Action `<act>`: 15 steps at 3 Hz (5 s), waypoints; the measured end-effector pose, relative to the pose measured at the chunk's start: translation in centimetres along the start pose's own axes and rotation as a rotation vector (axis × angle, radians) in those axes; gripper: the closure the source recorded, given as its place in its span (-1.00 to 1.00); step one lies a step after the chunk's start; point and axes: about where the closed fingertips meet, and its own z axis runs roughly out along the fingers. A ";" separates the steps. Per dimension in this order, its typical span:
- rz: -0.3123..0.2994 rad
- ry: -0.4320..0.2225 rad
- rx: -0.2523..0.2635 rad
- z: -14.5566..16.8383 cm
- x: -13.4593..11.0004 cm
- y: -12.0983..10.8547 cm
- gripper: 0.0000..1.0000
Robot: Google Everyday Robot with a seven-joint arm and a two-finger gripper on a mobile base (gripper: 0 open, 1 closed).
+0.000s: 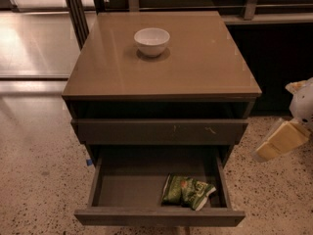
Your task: Pick green jalapeno chip bag from middle drawer and place on counter
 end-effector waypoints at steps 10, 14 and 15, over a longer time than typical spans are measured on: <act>0.169 -0.084 -0.192 20.8 3.4 6.6 -1.00; 0.187 -0.102 -0.335 33.0 3.9 11.7 -1.00; 0.234 -0.078 -0.346 37.9 5.5 11.4 -1.00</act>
Offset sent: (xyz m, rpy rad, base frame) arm 0.0039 -0.0175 -0.0314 0.0836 -0.0683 -0.1300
